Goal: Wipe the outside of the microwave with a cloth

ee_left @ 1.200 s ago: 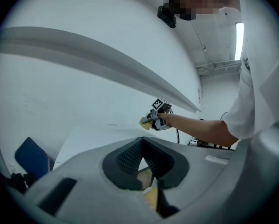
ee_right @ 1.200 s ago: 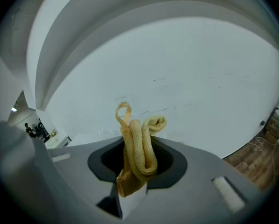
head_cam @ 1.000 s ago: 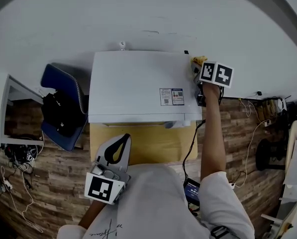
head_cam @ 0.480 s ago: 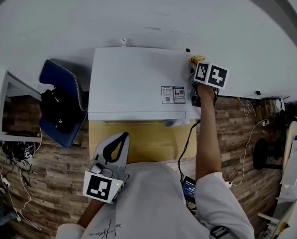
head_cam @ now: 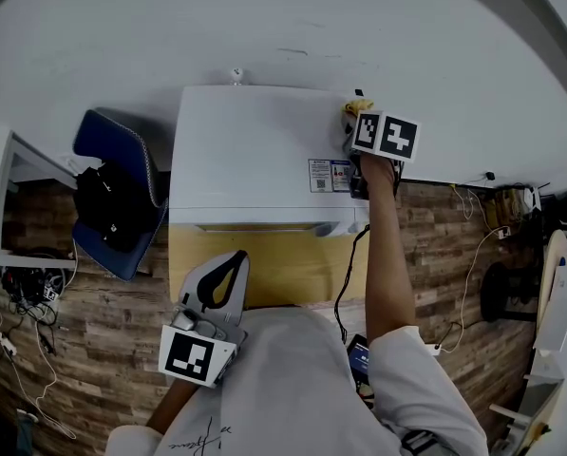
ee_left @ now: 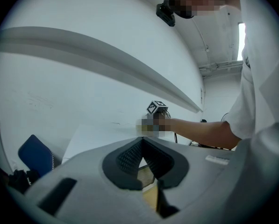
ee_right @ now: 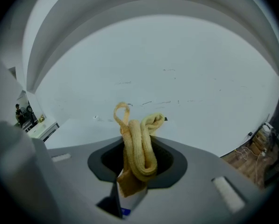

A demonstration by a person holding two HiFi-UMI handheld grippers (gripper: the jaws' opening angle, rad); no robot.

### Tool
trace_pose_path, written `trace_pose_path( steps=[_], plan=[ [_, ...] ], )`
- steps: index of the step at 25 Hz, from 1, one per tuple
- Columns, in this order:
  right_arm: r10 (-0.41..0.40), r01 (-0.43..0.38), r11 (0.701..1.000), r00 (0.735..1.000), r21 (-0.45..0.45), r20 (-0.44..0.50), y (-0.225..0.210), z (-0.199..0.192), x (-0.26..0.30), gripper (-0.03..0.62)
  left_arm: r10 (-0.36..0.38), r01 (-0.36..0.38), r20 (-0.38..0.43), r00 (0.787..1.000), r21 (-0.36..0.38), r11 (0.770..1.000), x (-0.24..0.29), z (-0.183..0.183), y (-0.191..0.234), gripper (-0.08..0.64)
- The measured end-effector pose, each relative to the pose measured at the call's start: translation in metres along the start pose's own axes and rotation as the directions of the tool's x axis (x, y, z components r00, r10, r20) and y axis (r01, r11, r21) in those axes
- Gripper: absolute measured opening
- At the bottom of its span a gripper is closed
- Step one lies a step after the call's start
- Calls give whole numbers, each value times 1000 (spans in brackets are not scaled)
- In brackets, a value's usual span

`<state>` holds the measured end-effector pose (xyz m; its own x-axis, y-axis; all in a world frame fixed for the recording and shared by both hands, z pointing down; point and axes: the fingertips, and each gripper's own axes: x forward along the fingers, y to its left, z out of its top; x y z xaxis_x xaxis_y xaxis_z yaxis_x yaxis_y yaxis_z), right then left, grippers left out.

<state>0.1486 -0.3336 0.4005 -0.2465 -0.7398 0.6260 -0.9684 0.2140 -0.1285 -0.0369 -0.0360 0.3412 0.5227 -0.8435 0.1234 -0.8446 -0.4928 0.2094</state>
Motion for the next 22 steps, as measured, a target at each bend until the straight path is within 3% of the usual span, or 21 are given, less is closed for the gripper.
trace_pose_path(
  steps=[11, 22],
  plan=[
    [45, -45, 998, 999, -33, -8, 38, -3, 4, 117, 3, -3, 10, 1000, -1, 1000, -4, 2, 1, -8],
    [145, -147, 987, 989, -64, -36, 95, -5, 13, 117, 15, -15, 13, 1000, -5, 1000, -6, 2, 5, -9]
  ],
)
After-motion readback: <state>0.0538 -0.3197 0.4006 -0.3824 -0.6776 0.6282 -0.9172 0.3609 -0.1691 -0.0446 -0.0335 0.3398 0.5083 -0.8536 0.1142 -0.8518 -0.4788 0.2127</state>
